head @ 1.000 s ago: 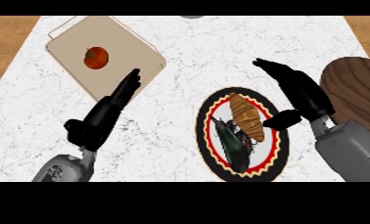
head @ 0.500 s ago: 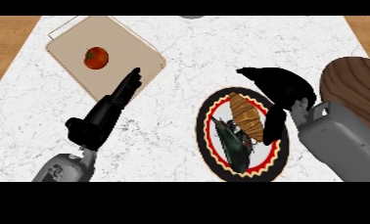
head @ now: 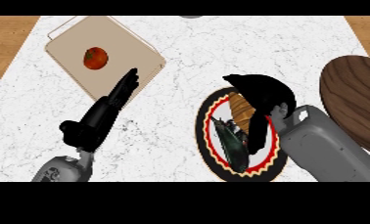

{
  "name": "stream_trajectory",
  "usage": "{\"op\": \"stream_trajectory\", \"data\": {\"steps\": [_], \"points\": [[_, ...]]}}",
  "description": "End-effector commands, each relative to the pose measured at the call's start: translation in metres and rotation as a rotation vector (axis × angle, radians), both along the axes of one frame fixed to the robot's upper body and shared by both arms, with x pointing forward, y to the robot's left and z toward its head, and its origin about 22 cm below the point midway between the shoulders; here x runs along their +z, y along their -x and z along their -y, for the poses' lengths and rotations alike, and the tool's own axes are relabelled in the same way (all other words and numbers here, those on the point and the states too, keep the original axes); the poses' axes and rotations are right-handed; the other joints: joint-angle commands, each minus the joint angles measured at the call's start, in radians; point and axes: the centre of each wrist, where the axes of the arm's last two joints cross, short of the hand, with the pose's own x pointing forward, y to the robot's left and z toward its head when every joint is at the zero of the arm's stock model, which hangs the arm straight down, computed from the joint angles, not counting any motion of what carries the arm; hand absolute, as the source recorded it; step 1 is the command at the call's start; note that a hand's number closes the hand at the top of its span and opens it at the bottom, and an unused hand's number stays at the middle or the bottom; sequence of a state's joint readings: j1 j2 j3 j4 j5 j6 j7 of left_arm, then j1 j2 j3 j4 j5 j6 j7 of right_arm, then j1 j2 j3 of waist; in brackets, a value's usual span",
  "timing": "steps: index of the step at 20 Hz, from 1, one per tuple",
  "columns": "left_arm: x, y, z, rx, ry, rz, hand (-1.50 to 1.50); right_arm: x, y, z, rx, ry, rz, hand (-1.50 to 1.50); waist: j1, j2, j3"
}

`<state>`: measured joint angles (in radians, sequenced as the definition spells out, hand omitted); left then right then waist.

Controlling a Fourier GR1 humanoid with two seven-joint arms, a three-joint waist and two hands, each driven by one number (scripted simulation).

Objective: Pick the croissant from the plate and place it in the bowl

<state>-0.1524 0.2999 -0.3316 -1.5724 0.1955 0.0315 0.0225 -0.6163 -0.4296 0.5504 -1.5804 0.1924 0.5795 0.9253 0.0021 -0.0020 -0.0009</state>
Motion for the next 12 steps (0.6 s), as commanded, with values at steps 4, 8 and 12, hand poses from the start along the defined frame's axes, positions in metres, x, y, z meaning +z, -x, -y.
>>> {"op": "stream_trajectory", "data": {"steps": [4, 8, 12], "points": [[-0.009, -0.01, -0.002, -0.002, 0.008, 0.011, 0.0, -0.01, 0.016, -0.027, -0.008, 0.086, 0.038, -1.5, -0.001, 0.002, 0.0], [0.001, -0.007, 0.008, 0.015, 0.0, 0.003, 0.0, -0.006, 0.03, -0.01, -0.024, 0.085, 0.11, -1.5, -0.006, 0.0, 0.001], [0.009, 0.009, -0.002, 0.002, -0.002, -0.006, 0.0, -0.048, 0.02, -0.001, -0.014, 0.104, 0.163, -1.5, 0.004, 0.002, 0.001]]}}
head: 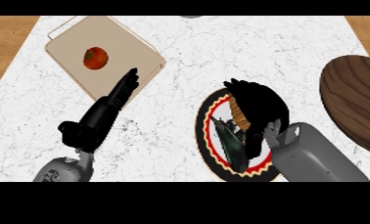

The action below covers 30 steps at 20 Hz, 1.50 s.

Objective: Pick the croissant from the plate and place it in the bowl

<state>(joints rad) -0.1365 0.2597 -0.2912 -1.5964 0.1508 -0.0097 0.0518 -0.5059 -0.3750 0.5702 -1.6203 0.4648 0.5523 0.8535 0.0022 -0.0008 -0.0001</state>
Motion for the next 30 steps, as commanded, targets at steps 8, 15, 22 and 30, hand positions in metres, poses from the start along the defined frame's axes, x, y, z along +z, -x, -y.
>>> {"op": "stream_trajectory", "data": {"steps": [8, 15, 22, 30], "points": [[-0.011, 0.011, 0.001, -0.001, -0.003, -0.017, 0.0, -0.038, -0.002, 0.011, -0.049, 0.091, 0.113, -1.5, 0.002, 0.001, 0.0], [-0.001, 0.007, 0.001, 0.015, -0.016, -0.008, 0.0, -0.048, -0.011, 0.025, -0.085, 0.101, 0.073, -1.5, 0.001, 0.0, 0.0], [0.01, 0.0, 0.002, -0.007, -0.007, 0.007, 0.0, -0.073, -0.032, 0.025, -0.074, 0.07, 0.054, -1.5, 0.003, 0.001, 0.0], [0.004, -0.019, 0.013, 0.018, -0.006, -0.002, 0.0, -0.08, -0.02, 0.021, 0.016, 0.003, 0.171, 1.5, -0.001, 0.001, 0.0]]}}
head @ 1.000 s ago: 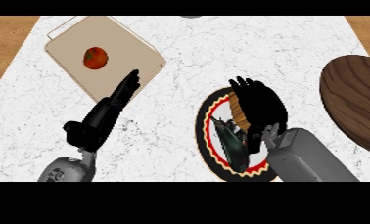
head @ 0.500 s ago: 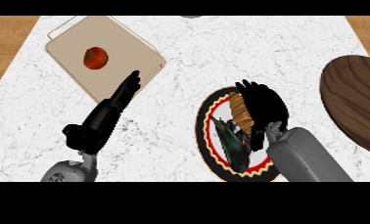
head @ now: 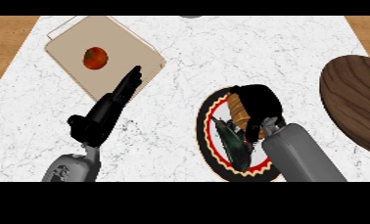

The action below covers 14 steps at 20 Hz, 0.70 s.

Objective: Pick the croissant from the plate and place it in the bowl

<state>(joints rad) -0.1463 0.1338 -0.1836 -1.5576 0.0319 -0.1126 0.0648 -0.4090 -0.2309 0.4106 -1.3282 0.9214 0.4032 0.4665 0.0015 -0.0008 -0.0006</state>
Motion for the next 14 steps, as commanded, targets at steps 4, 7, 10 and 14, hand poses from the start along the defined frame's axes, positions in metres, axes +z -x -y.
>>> {"op": "stream_trajectory", "data": {"steps": [4, 7, 10, 14], "points": [[0.01, 0.007, -0.005, 0.003, 0.014, -0.003, 0.0, -0.003, -0.005, -0.001, 0.045, -0.003, 0.071, 1.5, 0.002, 0.0, 0.001], [0.0, 0.009, 0.001, 0.0, -0.008, -0.002, 0.0, -0.021, -0.004, 0.003, 0.039, -0.022, 0.103, 1.5, 0.001, 0.001, 0.001], [-0.011, -0.003, -0.004, 0.012, 0.012, 0.006, 0.0, -0.014, 0.035, 0.043, 0.086, -0.066, 0.054, 1.5, -0.015, -0.001, 0.0], [0.002, 0.005, 0.003, 0.036, 0.0, -0.005, 0.0, -0.019, 0.08, 0.099, 0.114, -0.095, 0.013, 1.5, -0.021, -0.003, 0.001]]}}
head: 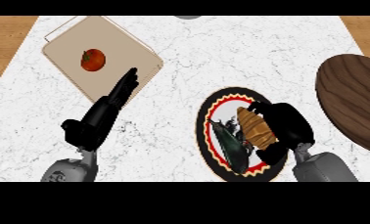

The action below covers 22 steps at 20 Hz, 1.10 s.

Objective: Pick the croissant from the plate and place it in the bowl

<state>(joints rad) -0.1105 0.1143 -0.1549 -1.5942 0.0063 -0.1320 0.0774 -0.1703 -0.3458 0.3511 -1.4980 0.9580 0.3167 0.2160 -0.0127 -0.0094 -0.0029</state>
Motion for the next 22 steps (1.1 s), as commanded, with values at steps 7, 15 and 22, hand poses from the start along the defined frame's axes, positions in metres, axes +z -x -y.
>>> {"op": "stream_trajectory", "data": {"steps": [7, 15, 22], "points": [[0.001, 0.007, -0.011, -0.013, 0.002, -0.008, 0.0, 0.038, 0.045, 0.054, -0.12, 0.083, 0.212, 1.5, 0.003, 0.006, 0.003], [-0.002, -0.004, -0.005, 0.013, -0.007, 0.006, 0.0, 0.123, 0.065, 0.051, -0.197, -0.221, 0.586, 1.5, -0.014, 0.004, 0.002], [-0.014, 0.003, 0.002, -0.024, 0.014, -0.008, 0.0, 0.142, 0.06, 0.087, -0.354, -0.414, 0.623, 1.5, 0.008, 0.009, 0.003]]}}
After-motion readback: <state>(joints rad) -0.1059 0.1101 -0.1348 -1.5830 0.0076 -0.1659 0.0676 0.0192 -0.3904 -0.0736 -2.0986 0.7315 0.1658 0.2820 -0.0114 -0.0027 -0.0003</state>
